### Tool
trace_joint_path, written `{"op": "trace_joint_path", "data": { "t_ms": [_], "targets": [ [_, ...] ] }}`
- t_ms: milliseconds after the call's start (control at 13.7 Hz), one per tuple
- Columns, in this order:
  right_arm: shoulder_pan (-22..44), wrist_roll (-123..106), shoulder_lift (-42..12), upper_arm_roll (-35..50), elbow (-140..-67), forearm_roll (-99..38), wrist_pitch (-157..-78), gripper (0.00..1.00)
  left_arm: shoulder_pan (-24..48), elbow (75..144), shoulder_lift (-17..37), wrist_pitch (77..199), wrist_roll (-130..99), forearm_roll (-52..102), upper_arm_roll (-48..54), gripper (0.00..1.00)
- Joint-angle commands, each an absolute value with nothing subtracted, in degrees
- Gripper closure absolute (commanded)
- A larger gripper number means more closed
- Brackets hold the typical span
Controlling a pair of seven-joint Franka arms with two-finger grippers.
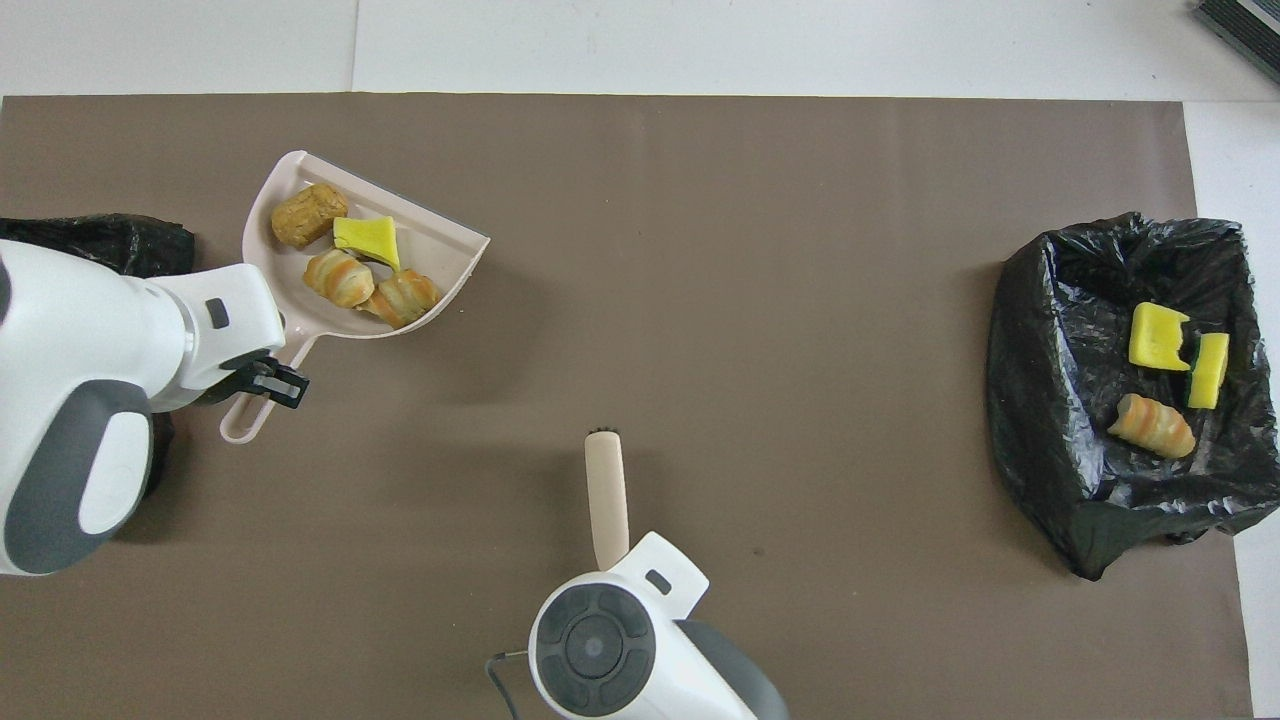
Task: Sweep and dump trash in bin
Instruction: 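Carry the dustpan over the nearer bag while the right gripper sets down the brush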
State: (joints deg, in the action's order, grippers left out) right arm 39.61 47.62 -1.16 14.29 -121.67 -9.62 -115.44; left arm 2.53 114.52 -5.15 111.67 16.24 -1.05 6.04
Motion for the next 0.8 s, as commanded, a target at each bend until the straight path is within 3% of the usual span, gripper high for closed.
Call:
{"op": "trace_joint_path", "data": {
  "t_ms": [0,511,584,657,730],
  "targets": [
    [42.9,51.8,-1.8,14.2,-124.6,-9.3,-121.8,1.0,-3.1,109.5,-5.4,104.8,21.9,-0.9,6.6,1.0],
    [46.0,53.9,-8.3,14.2,-124.5,-9.7,-127.5,1.0,-16.9,107.1,-5.4,100.5,33.8,-2.5,3.5,1.0],
    [45.9,54.0,-8.5,14.2,-124.0,-9.8,-127.1,0.62,-18.4,107.1,-5.4,101.4,37.5,-2.8,2.8,1.0],
    [45.9,53.8,-8.5,14.2,-123.6,-9.8,-126.7,0.01,-20.8,107.3,-5.1,103.9,39.6,-2.9,2.1,1.0],
    [45.3,53.8,-8.5,14.2,-122.5,-9.8,-126.3,0.0,-23.3,107.5,-4.8,106.4,41.4,-4.1,1.8,1.0]
  ]
}}
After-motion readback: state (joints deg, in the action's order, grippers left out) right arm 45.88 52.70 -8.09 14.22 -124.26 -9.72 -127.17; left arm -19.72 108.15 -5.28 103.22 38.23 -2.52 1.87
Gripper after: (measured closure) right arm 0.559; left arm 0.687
